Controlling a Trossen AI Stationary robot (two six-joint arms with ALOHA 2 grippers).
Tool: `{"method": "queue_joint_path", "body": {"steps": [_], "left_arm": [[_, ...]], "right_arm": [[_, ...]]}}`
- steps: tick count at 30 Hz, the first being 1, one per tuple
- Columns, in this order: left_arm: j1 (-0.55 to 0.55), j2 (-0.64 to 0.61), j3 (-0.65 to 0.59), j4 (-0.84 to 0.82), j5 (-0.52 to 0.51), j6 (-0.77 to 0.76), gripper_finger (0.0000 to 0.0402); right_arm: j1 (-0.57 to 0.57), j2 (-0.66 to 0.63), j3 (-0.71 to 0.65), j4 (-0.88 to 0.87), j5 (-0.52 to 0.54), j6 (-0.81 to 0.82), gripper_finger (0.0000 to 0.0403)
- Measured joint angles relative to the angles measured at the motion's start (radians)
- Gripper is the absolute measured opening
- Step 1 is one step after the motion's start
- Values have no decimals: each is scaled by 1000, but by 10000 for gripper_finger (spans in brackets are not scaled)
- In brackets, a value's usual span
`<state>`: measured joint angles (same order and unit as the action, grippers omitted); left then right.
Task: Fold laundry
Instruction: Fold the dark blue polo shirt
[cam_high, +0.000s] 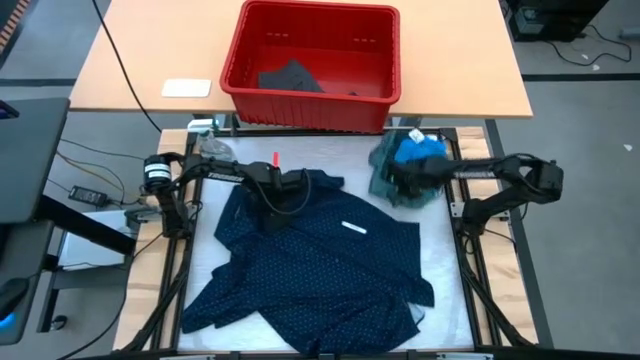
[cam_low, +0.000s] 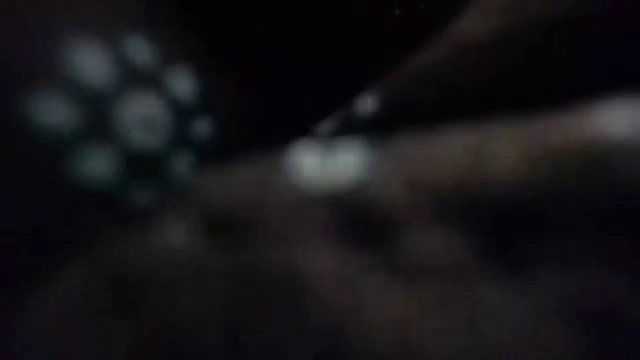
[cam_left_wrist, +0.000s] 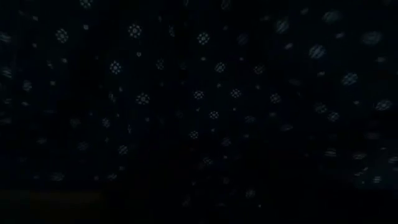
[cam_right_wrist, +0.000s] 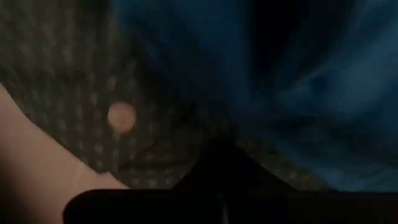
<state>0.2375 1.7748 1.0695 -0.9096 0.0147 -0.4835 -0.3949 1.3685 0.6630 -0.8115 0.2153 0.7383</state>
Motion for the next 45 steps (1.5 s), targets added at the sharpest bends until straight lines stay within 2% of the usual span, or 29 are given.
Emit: {"method": "queue_joint_path", "body": {"steps": [2, 4, 7, 10, 14, 17, 20, 26, 29, 31, 32, 35, 37, 38, 39, 41, 45], "left_arm": [[20, -1, -6, -32, -2, 0, 192], [34, -3, -23, -36, 1, -5, 192], [36, -5, -29, -68, 9, -11, 192], [24, -5, -30, -63, 13, -17, 192], [10, -5, -30, -28, 53, -15, 192], [10, -5, -30, -4, 95, -6, 192], [12, -5, -29, 3, 111, -1, 192], [28, -6, -29, 63, 121, 54, 192], [58, -7, -28, 100, 128, 73, 192], [84, -7, -28, 127, 125, 86, 192], [101, -7, -28, 143, 111, 86, 192], [147, -8, -26, 184, 26, 80, 192], [175, -14, -28, 193, -10, 80, 192], [188, -16, -28, 192, -17, 80, 192], [199, -24, -29, 183, -18, 80, 192], [213, -43, -31, 150, -18, 91, 192], [212, -64, -31, 104, -20, 131, 192]], "right_arm": [[-105, -5, 39, 8, 34, -83, 1], [-183, -7, 75, -10, 13, -145, 2], [-199, -53, 130, -79, -78, -159, 2], [-124, -118, 149, -131, -221, -92, 2], [63, -158, 149, -120, -393, 34, 1], [193, -130, 149, -104, -430, 115, 1], [278, -74, 149, -62, -435, 161, 1], [322, 103, 129, 55, -438, 174, 0], [307, 179, 83, 93, -418, 151, 0], [283, 192, 62, 56, -346, 150, 0], [268, 191, 57, -4, -265, 163, 0], [204, 156, 36, -186, 68, 214, 0], [176, 82, 60, -242, 215, 231, 0], [165, 41, 73, -256, 255, 232, 1], [155, 9, 77, -262, 263, 217, 1], [146, -48, 76, -257, 210, 179, 3], [185, -174, 84, -233, 25, 171, 16]]}}
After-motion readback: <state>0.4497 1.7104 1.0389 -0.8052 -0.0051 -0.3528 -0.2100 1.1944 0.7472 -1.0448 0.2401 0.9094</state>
